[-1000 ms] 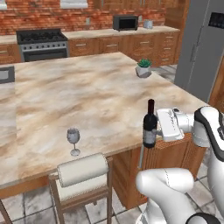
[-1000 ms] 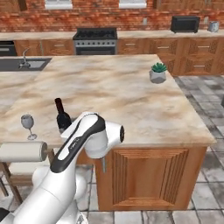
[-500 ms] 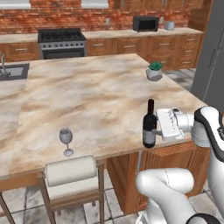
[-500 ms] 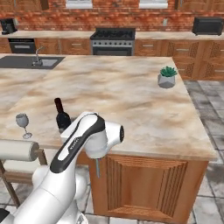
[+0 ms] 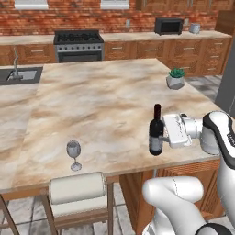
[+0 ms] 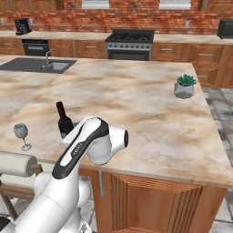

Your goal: There is a wine glass and glass cup on the dining counter. Place the wine bottle next to the wine glass and the juice bottle next to the glass cup.

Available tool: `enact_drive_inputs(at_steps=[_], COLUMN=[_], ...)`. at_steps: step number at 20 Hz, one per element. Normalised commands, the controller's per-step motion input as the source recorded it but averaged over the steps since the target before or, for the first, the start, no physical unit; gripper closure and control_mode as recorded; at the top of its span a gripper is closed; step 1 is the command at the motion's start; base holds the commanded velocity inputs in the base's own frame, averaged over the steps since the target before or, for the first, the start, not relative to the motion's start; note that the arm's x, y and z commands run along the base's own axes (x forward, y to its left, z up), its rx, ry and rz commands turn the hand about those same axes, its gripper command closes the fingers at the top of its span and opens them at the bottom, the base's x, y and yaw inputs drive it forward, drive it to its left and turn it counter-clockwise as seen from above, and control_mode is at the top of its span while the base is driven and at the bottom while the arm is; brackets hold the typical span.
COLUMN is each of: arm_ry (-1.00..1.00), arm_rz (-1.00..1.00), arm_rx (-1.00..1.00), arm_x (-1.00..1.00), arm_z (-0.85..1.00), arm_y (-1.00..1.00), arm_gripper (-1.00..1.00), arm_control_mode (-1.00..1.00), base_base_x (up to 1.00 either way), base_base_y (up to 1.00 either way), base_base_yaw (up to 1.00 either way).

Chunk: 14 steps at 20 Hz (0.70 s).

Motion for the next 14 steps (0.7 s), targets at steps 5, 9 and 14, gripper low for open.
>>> enact_drive_inputs(at_steps=[5,9,14], arm_ry=[0.0,0.0,0.0], arm_rz=[0.0,0.0,0.0], arm_rx=[0.0,0.0,0.0], arm_x=[0.0,0.0,0.0], arm_z=[0.0,0.0,0.0], arm_y=[0.0,0.0,0.0], arm_gripper=[1.0,1.0,1.0], arm_control_mode=[1.0,1.0,1.0], base_base_x=[0.28,0.58,0.77], base_base_y=[0.0,0.0,0.0], base_base_yaw=[0.18,0.17,0.19])
